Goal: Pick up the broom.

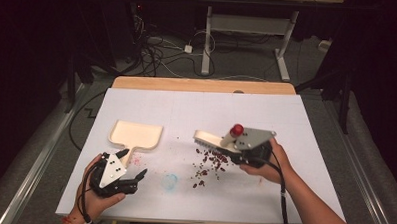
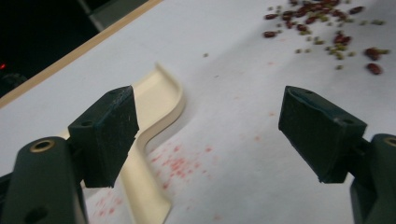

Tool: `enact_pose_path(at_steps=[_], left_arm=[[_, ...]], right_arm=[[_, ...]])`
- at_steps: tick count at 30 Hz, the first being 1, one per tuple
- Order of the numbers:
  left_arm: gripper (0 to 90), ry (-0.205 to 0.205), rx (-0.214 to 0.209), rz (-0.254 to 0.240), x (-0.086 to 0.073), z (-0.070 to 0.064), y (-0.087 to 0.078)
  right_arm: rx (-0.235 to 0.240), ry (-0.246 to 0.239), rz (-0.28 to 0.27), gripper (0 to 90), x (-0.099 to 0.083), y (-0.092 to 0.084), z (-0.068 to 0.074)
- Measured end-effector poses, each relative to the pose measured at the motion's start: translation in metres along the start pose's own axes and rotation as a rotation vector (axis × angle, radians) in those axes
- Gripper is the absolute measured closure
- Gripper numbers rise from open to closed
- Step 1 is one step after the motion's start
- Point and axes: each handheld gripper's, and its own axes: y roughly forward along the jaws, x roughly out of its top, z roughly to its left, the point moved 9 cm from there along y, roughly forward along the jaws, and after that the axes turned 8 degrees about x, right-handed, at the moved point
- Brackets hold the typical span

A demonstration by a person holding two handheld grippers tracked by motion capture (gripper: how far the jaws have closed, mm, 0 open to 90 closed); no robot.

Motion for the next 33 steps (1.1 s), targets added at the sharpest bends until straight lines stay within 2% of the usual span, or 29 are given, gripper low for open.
enact_pose_path(at_steps=[2,4,6,8,9,10,13,16,17,18,21,22,24,25,28,29,31,33], left_arm=[[19.3,-0.003,0.009,0.005,-0.001,0.002,0.002],[19.4,0.006,0.035,0.012,-0.004,0.005,0.006],[19.4,0.019,0.035,0.029,-0.007,0.004,0.009],[19.4,0.033,0.034,0.033,-0.009,0.002,0.010],[19.3,0.033,0.034,0.033,-0.009,0.002,0.010],[19.4,0.054,0.043,0.029,-0.009,0.003,0.010],[19.3,0.033,0.038,0.040,-0.013,0.002,0.008],[19.4,0.038,0.036,0.052,-0.015,0.002,0.007],[19.4,0.042,0.036,0.053,-0.016,0.002,0.006],[19.3,0.049,0.038,0.059,-0.017,0.002,0.006],[19.3,0.055,0.038,0.067,-0.020,0.002,0.004],[19.4,0.054,0.040,0.069,-0.021,0.002,0.004],[19.3,0.055,0.033,0.074,-0.022,0.001,0.004],[19.3,0.070,0.037,0.069,-0.022,0.001,0.004],[19.3,0.071,0.033,0.071,-0.022,0.001,0.003],[19.3,0.077,0.033,0.071,-0.022,0.001,0.004],[19.4,0.065,0.019,0.081,-0.023,-0.002,0.004],[19.3,0.079,0.024,0.078,-0.022,-0.001,0.005]], right_arm=[[-0.023,-0.023,0.041,67.4,0.003,0.018,-0.021],[-0.015,-0.039,0.056,67.5,0.005,0.035,-0.037],[-0.007,-0.030,0.069,67.5,0.005,0.053,-0.050],[-0.003,-0.023,0.072,67.5,0.006,0.071,-0.059],[-0.003,-0.023,0.072,67.5,0.006,0.071,-0.059],[0.002,-0.018,0.082,67.5,0.007,0.086,-0.066],[0.006,-0.028,0.089,67.5,0.011,0.104,-0.071],[0.017,-0.034,0.098,67.4,0.014,0.118,-0.070],[0.017,-0.034,0.098,67.4,0.014,0.118,-0.070],[0.033,-0.044,0.103,67.4,0.016,0.127,-0.066],[0.049,-0.067,0.110,67.4,0.018,0.135,-0.061],[0.063,-0.101,0.133,67.4,0.017,0.142,-0.056],[0.092,-0.123,0.116,67.4,0.018,0.147,-0.051],[0.104,-0.132,0.114,67.5,0.018,0.148,-0.048],[0.159,-0.143,0.124,67.4,0.015,0.147,-0.040],[0.159,-0.143,0.124,67.4,0.015,0.147,-0.040],[0.201,-0.198,0.134,67.3,0.010,0.140,-0.037],[0.205,-0.211,0.135,67.3,0.007,0.137,-0.037]])
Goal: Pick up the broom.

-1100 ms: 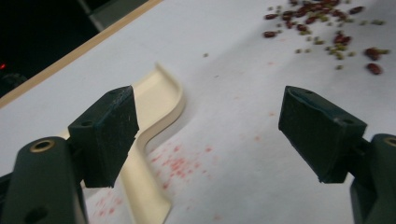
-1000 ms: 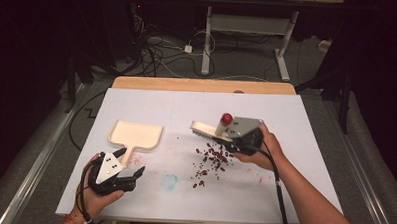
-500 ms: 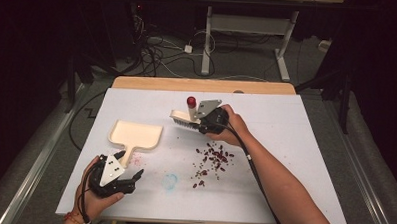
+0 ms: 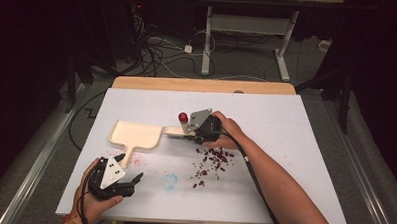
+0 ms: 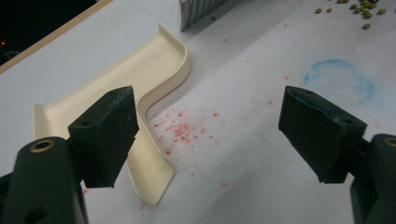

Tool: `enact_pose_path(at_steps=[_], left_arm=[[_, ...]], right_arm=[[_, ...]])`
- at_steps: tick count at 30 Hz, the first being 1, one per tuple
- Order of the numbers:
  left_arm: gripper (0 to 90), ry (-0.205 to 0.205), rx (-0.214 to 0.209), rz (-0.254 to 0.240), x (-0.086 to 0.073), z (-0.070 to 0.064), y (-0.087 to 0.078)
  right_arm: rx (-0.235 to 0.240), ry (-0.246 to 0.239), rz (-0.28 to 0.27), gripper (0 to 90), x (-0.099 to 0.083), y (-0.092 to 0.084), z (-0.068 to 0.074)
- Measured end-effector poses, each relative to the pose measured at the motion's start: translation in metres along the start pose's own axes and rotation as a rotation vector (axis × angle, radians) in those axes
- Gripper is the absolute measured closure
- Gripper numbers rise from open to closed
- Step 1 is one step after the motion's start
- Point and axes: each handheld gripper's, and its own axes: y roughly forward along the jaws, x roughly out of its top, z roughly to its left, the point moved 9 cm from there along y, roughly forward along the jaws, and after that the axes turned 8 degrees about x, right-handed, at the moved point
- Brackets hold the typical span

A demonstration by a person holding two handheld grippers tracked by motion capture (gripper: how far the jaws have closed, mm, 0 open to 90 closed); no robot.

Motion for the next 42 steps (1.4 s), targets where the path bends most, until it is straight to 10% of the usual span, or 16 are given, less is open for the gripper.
enact_pose_path(at_steps=[7,20,27,33,36,42], left_arm=[[19.3,0.023,-0.023,0.032,-0.001,-0.009,0.004],[19.3,0.002,-0.052,0.020,0.002,-0.011,0.005],[19.3,0.014,-0.052,0.019,0.003,-0.013,0.005],[19.3,0.011,-0.065,0.025,0.003,-0.015,0.006],[19.3,0.016,-0.064,0.018,0.004,-0.015,0.006],[19.3,0.038,-0.070,0.022,0.006,-0.018,0.010]], right_arm=[[0.091,-0.033,-0.008,67.3,-0.021,-0.028,0.018],[0.105,-0.021,0.001,67.3,-0.056,-0.066,0.036],[-0.007,0.026,-0.024,67.4,-0.060,-0.084,0.033],[-0.142,0.165,-0.094,67.4,-0.059,-0.097,0.017],[-0.243,0.282,-0.050,67.4,-0.064,-0.104,0.012],[-0.374,0.335,0.081,67.4,-0.080,-0.098,0.016]])
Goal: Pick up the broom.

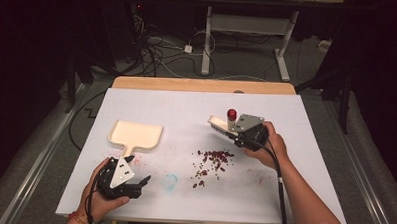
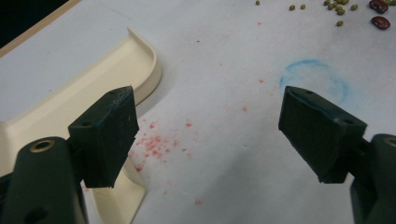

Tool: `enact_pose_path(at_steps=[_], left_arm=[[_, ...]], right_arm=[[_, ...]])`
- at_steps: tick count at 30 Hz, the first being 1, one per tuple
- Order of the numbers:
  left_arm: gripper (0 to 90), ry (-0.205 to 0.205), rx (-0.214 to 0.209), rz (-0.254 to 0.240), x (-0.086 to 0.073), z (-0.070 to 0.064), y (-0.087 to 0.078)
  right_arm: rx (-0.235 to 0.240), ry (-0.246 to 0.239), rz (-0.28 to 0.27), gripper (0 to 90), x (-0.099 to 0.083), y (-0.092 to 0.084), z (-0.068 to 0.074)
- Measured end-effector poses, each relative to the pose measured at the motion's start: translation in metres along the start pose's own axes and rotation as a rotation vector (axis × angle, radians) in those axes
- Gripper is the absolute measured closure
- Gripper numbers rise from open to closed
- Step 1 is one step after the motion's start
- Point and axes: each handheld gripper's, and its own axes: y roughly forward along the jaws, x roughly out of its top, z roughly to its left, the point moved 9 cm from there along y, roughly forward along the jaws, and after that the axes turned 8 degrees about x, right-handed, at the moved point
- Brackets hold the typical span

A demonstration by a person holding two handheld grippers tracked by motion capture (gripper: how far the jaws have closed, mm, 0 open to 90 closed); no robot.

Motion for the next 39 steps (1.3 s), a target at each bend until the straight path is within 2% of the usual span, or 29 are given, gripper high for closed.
enact_pose_path(at_steps=[2,3,4,5,7,8,9,10,12,13,14,15,17,22,27,28,30,34,37,39], left_arm=[[19.3,0.009,0.001,0.001,0.001,-0.001,0.002],[19.3,0.016,-0.001,0.001,0.002,-0.002,0.003],[19.3,0.024,-0.001,0.004,0.003,-0.002,0.004],[19.3,0.024,0.000,0.005,0.003,-0.002,0.004],[19.3,0.024,-0.002,0.001,0.004,-0.002,0.005],[19.3,0.022,-0.003,0.001,0.005,-0.002,0.005],[19.3,0.021,-0.002,0.000,0.005,-0.001,0.006],[19.3,0.020,-0.003,-0.001,0.005,-0.001,0.006],[19.3,0.020,-0.006,-0.001,0.006,-0.001,0.007],[19.3,0.020,-0.007,-0.001,0.006,0.000,0.007],[19.3,0.018,-0.010,-0.002,0.006,0.000,0.007],[19.3,0.017,-0.011,-0.002,0.006,0.000,0.007],[19.3,0.012,-0.012,-0.007,0.006,0.000,0.007],[19.3,-0.002,-0.010,-0.015,0.005,0.002,0.005],[19.3,0.006,-0.009,-0.012,0.004,0.001,0.003],[19.3,0.010,-0.002,-0.014,0.004,0.000,0.001],[19.3,0.010,0.000,-0.014,0.003,0.001,0.000],[19.3,0.020,0.014,-0.006,0.002,0.002,0.001],[19.3,0.027,0.020,-0.007,0.002,0.003,0.001],[19.3,0.027,0.027,-0.016,0.003,0.003,0.000]], right_arm=[[-0.026,-0.005,0.044,67.4,-0.006,0.006,0.005],[-0.026,-0.019,0.069,67.4,-0.009,0.008,0.008],[-0.021,-0.014,0.069,67.5,-0.009,0.009,0.012],[-0.018,0.023,0.064,67.4,-0.008,0.011,0.017],[-0.049,0.039,0.097,67.5,-0.006,0.011,0.025],[-0.049,0.039,0.097,67.5,-0.006,0.011,0.025],[-0.054,0.046,0.109,67.4,-0.004,0.011,0.032],[-0.060,0.055,0.118,67.4,0.002,0.013,0.044],[-0.061,0.057,0.120,67.4,0.005,0.015,0.050],[-0.057,0.049,0.111,67.3,0.011,0.017,0.060],[-0.057,0.049,0.111,67.3,0.011,0.017,0.060],[-0.047,0.056,0.095,67.3,0.016,0.018,0.068],[-0.041,0.048,0.089,67.3,0.020,0.018,0.073],[-0.026,0.069,0.047,67.4,0.027,0.014,0.074],[-0.043,0.060,0.018,67.4,0.029,0.005,0.064],[-0.038,0.070,-0.024,67.4,0.032,-0.005,0.056],[-0.019,0.109,-0.068,67.4,0.034,-0.017,0.050],[0.063,0.164,-0.138,67.4,0.038,-0.036,0.050],[0.153,0.213,-0.188,67.4,0.042,-0.047,0.061],[0.219,0.213,-0.207,67.4,0.044,-0.051,0.073]])
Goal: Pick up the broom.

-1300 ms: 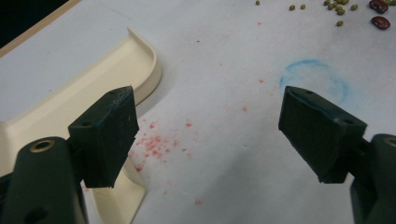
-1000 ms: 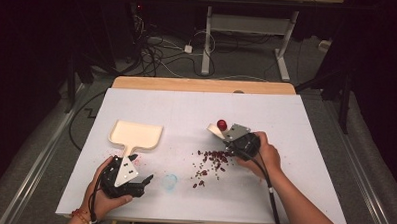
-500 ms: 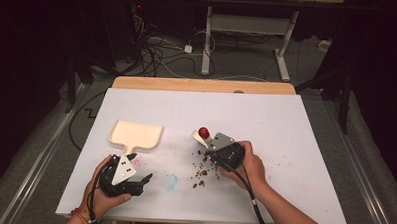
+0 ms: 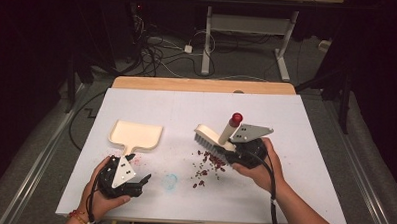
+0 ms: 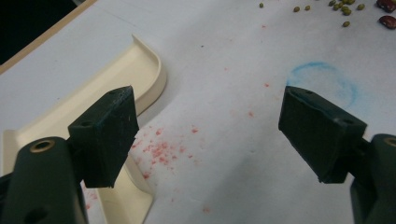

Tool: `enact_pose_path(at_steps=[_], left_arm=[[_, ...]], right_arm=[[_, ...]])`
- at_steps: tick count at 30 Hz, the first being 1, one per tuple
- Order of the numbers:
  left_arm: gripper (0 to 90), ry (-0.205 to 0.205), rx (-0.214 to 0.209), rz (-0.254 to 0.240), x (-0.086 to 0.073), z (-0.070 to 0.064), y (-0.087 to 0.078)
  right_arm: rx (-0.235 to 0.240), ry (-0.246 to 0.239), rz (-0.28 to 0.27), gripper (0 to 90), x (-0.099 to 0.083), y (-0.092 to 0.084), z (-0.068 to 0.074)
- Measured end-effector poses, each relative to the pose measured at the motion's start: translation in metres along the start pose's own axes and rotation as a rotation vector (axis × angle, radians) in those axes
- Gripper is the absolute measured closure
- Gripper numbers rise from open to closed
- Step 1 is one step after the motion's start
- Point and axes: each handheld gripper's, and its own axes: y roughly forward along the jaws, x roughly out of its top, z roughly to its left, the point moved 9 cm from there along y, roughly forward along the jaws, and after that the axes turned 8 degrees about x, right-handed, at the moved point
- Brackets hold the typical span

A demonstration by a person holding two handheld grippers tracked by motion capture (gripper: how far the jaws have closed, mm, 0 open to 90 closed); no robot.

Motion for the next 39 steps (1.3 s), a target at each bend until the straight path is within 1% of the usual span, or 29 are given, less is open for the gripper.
enact_pose_path(at_steps=[3,4,5,6,7,8,10,11,12,14,17,18,20,21,22,24,25,26,27,29,30,31,32,33,35,36,37,38,39], left_arm=[[19.3,-0.004,0.009,-0.010,0.000,0.002,-0.002],[19.3,-0.004,0.016,-0.012,0.000,0.003,-0.002],[19.2,-0.003,0.025,-0.013,0.000,0.004,-0.003],[18.8,-0.005,0.034,-0.015,0.000,0.006,-0.004],[18.7,-0.019,0.052,-0.025,0.000,0.011,-0.007],[18.8,-0.019,0.052,-0.025,0.000,0.011,-0.007],[18.8,-0.039,0.069,-0.039,0.000,0.016,-0.011],[18.8,-0.041,0.078,-0.049,0.000,0.019,-0.012],[18.8,-0.047,0.083,-0.051,0.000,0.021,-0.012],[18.8,-0.057,0.084,-0.054,0.000,0.022,-0.013],[18.8,-0.052,0.082,-0.047,0.000,0.022,-0.012],[18.8,-0.050,0.080,-0.046,0.000,0.021,-0.012],[18.7,-0.049,0.077,-0.045,-0.001,0.020,-0.011],[18.8,-0.048,0.076,-0.043,-0.001,0.020,-0.011],[18.8,-0.049,0.074,-0.041,-0.001,0.020,-0.011],[18.8,-0.047,0.071,-0.038,-0.001,0.019,-0.010],[18.8,-0.043,0.070,-0.036,-0.001,0.019,-0.010],[18.8,-0.041,0.069,-0.034,-0.001,0.019,-0.010],[18.8,-0.039,0.068,-0.032,-0.002,0.018,-0.010],[18.8,-0.046,0.063,-0.026,-0.002,0.017,-0.010],[18.8,-0.046,0.061,-0.026,-0.002,0.017,-0.009],[18.8,-0.044,0.060,-0.024,-0.002,0.017,-0.009],[18.8,-0.041,0.059,-0.023,-0.002,0.016,-0.009],[18.8,-0.039,0.057,-0.023,-0.002,0.016,-0.009],[18.8,-0.038,0.054,-0.021,-0.002,0.016,-0.009],[18.8,-0.036,0.054,-0.020,-0.003,0.015,-0.008],[18.7,-0.035,0.054,-0.019,-0.003,0.015,-0.008],[18.7,-0.033,0.052,-0.019,-0.003,0.015,-0.008],[18.7,-0.032,0.052,-0.018,-0.003,0.015,-0.008]], right_arm=[[0.080,-0.007,0.003,67.4,-0.003,0.002,0.023],[0.080,-0.007,0.003,67.4,-0.003,0.002,0.023],[0.129,-0.013,0.010,67.4,-0.006,0.005,0.038],[0.150,-0.011,0.011,67.4,-0.007,0.007,0.045],[0.164,-0.018,0.016,67.4,-0.008,0.010,0.052],[0.180,-0.022,0.023,67.4,-0.010,0.014,0.060],[0.227,-0.029,0.036,67.4,-0.012,0.021,0.076],[0.246,-0.039,0.036,67.4,-0.013,0.025,0.082],[0.268,-0.035,0.039,67.4,-0.013,0.029,0.089],[0.307,-0.029,0.057,67.4,-0.017,0.036,0.099],[0.314,-0.031,0.075,67.4,-0.021,0.043,0.103],[0.306,-0.020,0.090,67.4,-0.025,0.050,0.102],[0.301,-0.014,0.093,67.4,-0.027,0.052,0.100],[0.272,-0.001,0.088,67.4,-0.027,0.055,0.092],[0.272,-0.001,0.088,67.4,-0.027,0.055,0.092],[0.247,0.029,0.081,67.4,-0.028,0.057,0.081],[0.219,0.053,0.074,67.3,-0.030,0.058,0.071],[0.219,0.053,0.074,67.3,-0.030,0.058,0.071],[0.215,0.075,0.068,67.3,-0.031,0.059,0.068],[0.201,0.096,0.065,67.1,-0.033,0.060,0.060],[0.191,0.104,0.067,67.0,-0.033,0.060,0.057],[0.170,0.120,0.065,67.0,-0.034,0.060,0.050],[0.170,0.120,0.065,67.0,-0.034,0.060,0.050],[0.140,0.128,0.060,67.1,-0.034,0.058,0.043],[0.108,0.141,0.057,67.1,-0.035,0.056,0.035],[0.108,0.141,0.057,67.1,-0.035,0.056,0.035],[0.094,0.143,0.054,67.1,-0.035,0.055,0.031],[0.085,0.158,0.053,67.1,-0.036,0.054,0.028],[0.066,0.175,0.054,67.0,-0.038,0.053,0.020]])
